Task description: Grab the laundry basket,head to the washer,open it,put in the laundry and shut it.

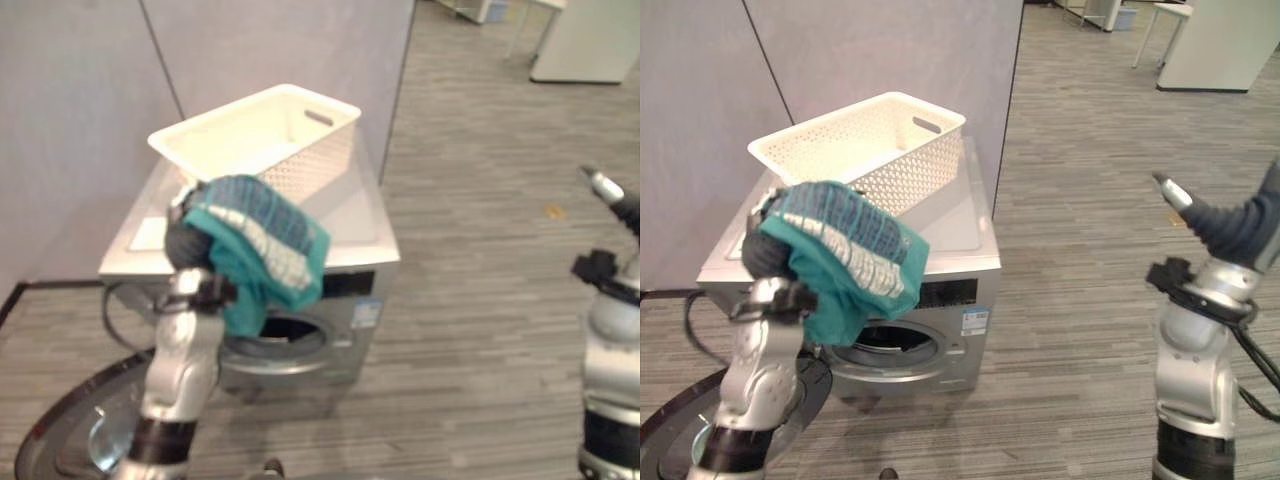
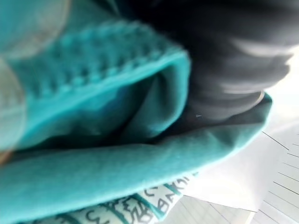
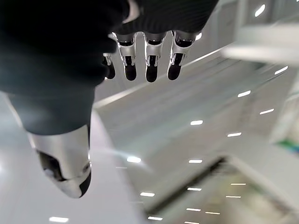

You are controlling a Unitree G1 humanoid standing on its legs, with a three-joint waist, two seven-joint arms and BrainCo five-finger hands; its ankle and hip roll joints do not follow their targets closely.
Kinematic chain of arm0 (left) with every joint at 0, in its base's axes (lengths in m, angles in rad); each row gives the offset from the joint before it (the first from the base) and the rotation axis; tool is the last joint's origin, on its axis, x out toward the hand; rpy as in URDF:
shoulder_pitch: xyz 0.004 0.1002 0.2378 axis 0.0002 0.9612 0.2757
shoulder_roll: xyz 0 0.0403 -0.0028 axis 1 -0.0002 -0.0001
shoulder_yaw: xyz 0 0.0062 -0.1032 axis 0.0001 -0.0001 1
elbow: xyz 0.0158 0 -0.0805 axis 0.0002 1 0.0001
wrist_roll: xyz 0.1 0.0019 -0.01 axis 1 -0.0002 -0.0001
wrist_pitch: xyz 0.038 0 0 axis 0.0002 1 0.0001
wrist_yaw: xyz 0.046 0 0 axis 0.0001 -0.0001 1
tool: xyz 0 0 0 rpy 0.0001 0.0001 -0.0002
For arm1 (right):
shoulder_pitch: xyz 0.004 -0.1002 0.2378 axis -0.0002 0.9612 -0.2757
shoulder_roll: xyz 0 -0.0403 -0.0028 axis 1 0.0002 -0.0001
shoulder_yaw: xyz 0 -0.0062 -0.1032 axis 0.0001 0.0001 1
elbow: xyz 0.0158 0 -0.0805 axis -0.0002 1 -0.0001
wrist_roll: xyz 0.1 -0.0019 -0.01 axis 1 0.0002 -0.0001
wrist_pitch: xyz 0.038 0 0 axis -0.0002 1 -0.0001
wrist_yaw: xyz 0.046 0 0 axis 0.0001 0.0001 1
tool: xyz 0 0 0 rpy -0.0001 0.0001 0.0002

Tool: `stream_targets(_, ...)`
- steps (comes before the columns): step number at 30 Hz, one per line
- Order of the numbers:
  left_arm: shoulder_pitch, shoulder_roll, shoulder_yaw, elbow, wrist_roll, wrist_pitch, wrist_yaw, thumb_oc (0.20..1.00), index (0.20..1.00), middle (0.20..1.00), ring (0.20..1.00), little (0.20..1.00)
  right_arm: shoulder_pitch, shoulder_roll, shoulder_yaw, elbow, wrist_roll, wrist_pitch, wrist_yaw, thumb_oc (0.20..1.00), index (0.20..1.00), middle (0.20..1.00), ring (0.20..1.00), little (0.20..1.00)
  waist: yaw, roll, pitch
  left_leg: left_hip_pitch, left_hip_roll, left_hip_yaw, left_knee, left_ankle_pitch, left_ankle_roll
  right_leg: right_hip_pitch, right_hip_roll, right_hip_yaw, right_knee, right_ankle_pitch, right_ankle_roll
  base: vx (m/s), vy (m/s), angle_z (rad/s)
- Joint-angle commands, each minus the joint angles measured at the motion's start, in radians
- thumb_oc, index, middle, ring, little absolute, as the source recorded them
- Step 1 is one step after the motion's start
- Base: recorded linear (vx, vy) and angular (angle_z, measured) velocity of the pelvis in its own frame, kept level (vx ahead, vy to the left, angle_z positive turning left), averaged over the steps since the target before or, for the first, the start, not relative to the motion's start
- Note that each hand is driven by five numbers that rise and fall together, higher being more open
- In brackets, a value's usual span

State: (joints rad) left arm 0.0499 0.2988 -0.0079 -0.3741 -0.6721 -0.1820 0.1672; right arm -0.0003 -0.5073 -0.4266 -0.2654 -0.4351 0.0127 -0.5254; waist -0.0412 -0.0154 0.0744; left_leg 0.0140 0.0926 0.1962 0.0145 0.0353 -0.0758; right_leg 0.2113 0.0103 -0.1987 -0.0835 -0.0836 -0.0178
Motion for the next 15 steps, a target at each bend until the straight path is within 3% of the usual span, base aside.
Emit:
stream_targets(1, 0.032, 0.062, 0.030, -0.047, 0.008, -0.038, -0.091, 0.200, 0.200, 0.200, 0.200, 0.200, 0.076, -0.011, -0.062, 0.114, -0.006, 0.014, -0.067, 1.000, 1.000, 1.000, 1.000, 1.000, 0.023, 0.006, -0.069, -0.150, 0.012, -0.018, -0.049, 0.178, 0.020, 0.054, -0.001, 0.001, 0.025, -0.090, 0.046, 0.00, 0.000, 0.00)
stream_targets(2, 0.041, 0.062, 0.029, -0.054, 0.008, -0.036, -0.092, 0.200, 0.200, 0.200, 0.200, 0.200, 0.079, -0.012, -0.061, 0.119, -0.003, 0.011, -0.070, 1.000, 1.000, 1.000, 1.000, 1.000, 0.024, 0.005, -0.073, -0.150, 0.011, -0.019, -0.048, 0.177, 0.020, 0.055, -0.001, 0.000, 0.026, -0.090, 0.046, -0.01, -0.025, 0.07)
stream_targets(6, 0.206, 0.071, 0.087, -0.122, -0.001, -0.029, -0.154, 0.200, 0.200, 0.200, 0.200, 0.200, 0.194, -0.018, -0.082, 0.476, 0.069, 0.035, -0.140, 1.000, 1.000, 1.000, 1.000, 1.000, 0.056, 0.007, -0.052, -0.162, -0.002, -0.045, -0.044, 0.181, 0.023, 0.061, 0.003, -0.030, 0.026, -0.102, 0.042, -0.03, -0.037, 0.23)
stream_targets(7, 0.272, 0.082, 0.121, -0.138, -0.025, -0.025, -0.167, 0.200, 0.200, 0.200, 0.200, 0.200, 0.199, -0.003, -0.054, 0.762, 0.184, 0.033, -0.162, 1.000, 1.000, 1.000, 1.000, 1.000, 0.080, 0.011, -0.039, -0.170, -0.007, -0.060, -0.045, 0.184, 0.018, 0.067, 0.007, -0.055, 0.021, -0.111, 0.039, -0.05, -0.054, 0.41)
stream_targets(10, 0.298, 0.085, 0.139, -0.146, -0.028, -0.022, -0.173, 0.200, 0.200, 0.200, 0.200, 0.200, 0.183, -0.003, -0.024, 0.892, 0.238, 0.014, -0.163, 1.000, 1.000, 1.000, 1.000, 1.000, 0.087, 0.013, -0.034, -0.178, -0.007, -0.067, -0.043, 0.192, 0.019, 0.065, 0.012, -0.062, 0.019, -0.108, 0.037, -0.03, -0.036, 0.38)
stream_targets(12, 0.336, 0.104, 0.161, -0.138, -0.027, -0.012, -0.176, 0.200, 0.200, 0.200, 0.200, 0.200, 0.146, 0.011, 0.045, 1.139, 0.363, -0.024, -0.114, 1.000, 1.000, 1.000, 1.000, 1.000, 0.104, 0.018, -0.024, -0.183, -0.009, -0.078, -0.037, 0.195, 0.016, 0.069, 0.015, -0.076, 0.016, -0.110, 0.032, -0.04, -0.023, 0.26)
stream_targets(15, 0.385, 0.114, 0.199, -0.115, -0.004, -0.009, -0.179, 0.200, 0.200, 0.200, 0.200, 0.200, 0.114, 0.025, 0.110, 1.311, 0.469, -0.052, -0.027, 1.000, 1.000, 1.000, 1.000, 1.000, 0.123, 0.020, -0.015, -0.187, -0.009, -0.085, -0.035, 0.199, 0.013, 0.071, 0.015, -0.092, 0.012, -0.110, 0.032, -0.01, -0.029, 0.20)
